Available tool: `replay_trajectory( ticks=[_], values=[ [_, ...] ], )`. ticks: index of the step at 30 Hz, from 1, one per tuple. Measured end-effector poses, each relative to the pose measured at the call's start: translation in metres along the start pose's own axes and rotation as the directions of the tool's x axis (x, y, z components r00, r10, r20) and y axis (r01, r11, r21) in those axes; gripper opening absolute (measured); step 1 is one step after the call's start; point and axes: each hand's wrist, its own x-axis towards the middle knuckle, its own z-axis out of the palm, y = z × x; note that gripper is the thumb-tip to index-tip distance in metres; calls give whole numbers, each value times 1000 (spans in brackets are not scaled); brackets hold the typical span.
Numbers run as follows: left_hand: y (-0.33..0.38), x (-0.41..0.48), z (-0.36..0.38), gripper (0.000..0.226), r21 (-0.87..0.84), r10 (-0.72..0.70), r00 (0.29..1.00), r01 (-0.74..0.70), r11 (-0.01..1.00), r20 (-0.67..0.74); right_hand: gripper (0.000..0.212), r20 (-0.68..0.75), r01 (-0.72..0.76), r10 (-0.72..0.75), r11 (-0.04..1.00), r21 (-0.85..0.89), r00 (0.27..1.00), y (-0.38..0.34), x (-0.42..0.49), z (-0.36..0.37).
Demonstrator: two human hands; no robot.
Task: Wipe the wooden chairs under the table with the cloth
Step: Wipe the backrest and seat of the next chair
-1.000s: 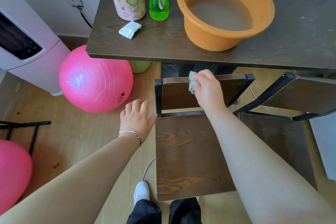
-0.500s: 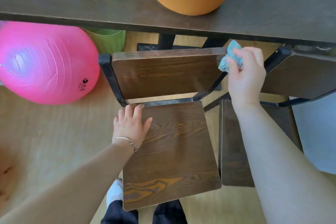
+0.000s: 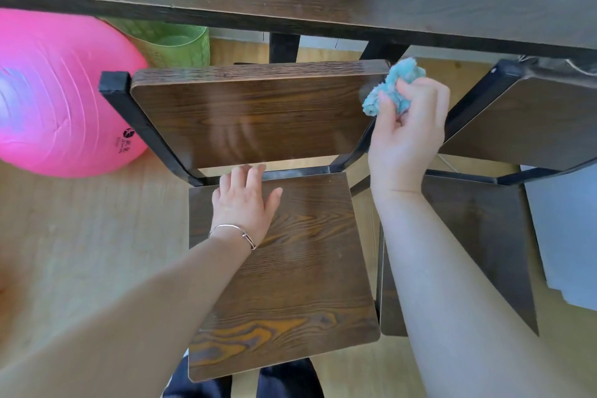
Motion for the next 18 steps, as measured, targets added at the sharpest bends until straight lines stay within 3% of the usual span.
replay_trajectory(
  ticks=[5, 10, 18],
  values=[
    [13, 5, -2, 56, -30, -10, 1000, 10, 999, 4, 13, 21, -14, 13, 1000, 15, 1000, 8, -12, 5],
    [18, 4, -1, 55, -51, 1, 1000, -1, 999, -6, 6, 158, -154, 153, 988, -7, 975, 31, -56, 18],
    [3, -1, 13, 55, -44, -14, 1000, 15, 999, 11, 11, 132, -290, 286, 957, 11, 949, 43, -84, 34]
  ],
)
